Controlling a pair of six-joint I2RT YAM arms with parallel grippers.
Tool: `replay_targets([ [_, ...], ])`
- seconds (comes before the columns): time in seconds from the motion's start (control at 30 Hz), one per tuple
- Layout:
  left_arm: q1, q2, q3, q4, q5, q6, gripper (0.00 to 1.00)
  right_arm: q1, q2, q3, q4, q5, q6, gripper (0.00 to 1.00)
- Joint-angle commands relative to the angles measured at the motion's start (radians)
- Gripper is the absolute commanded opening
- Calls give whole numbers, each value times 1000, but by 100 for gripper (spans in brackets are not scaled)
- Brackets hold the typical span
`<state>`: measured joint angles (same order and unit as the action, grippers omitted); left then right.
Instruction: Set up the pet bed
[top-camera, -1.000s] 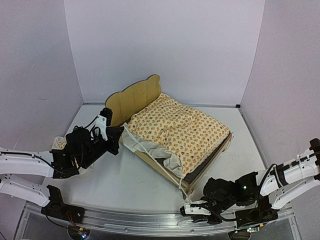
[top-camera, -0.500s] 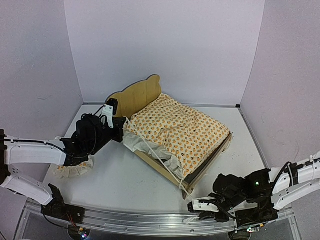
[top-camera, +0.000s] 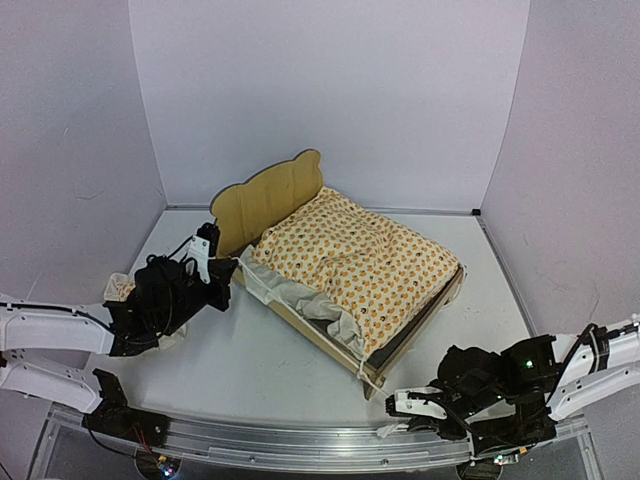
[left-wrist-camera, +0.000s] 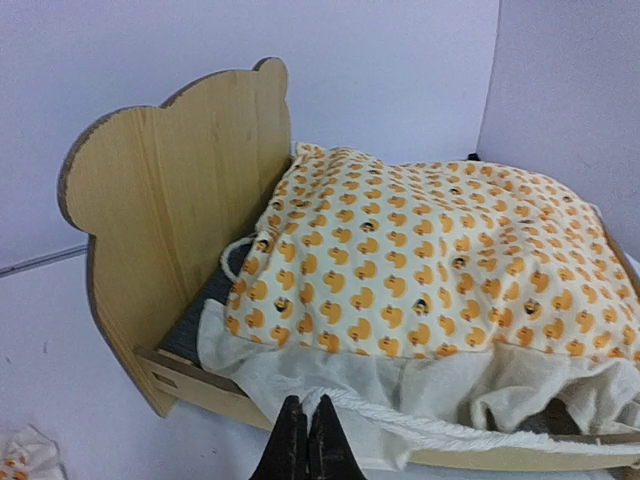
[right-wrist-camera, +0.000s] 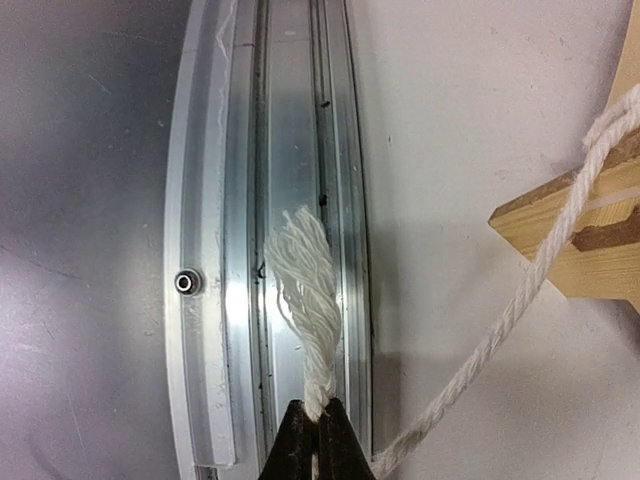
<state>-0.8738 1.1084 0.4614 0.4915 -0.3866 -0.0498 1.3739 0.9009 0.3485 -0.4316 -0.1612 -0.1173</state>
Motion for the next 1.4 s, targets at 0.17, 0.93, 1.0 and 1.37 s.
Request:
replay_targets([
  [0.17,-190,50,-181,-14,-33,-398,0,-13,332,330,-122,105,24,5],
  [0.93,-149,-132,128,-468,113,-408,93,-703,345,732,-682,247,829,98],
  [1.0,-126,-109,146,-509,134,-448,93,-745,416,763,-674,281,890,98],
  [1.37,-117,-132,107,-725,-71,-532,93,-782,654,816,-587,354,1038,89],
])
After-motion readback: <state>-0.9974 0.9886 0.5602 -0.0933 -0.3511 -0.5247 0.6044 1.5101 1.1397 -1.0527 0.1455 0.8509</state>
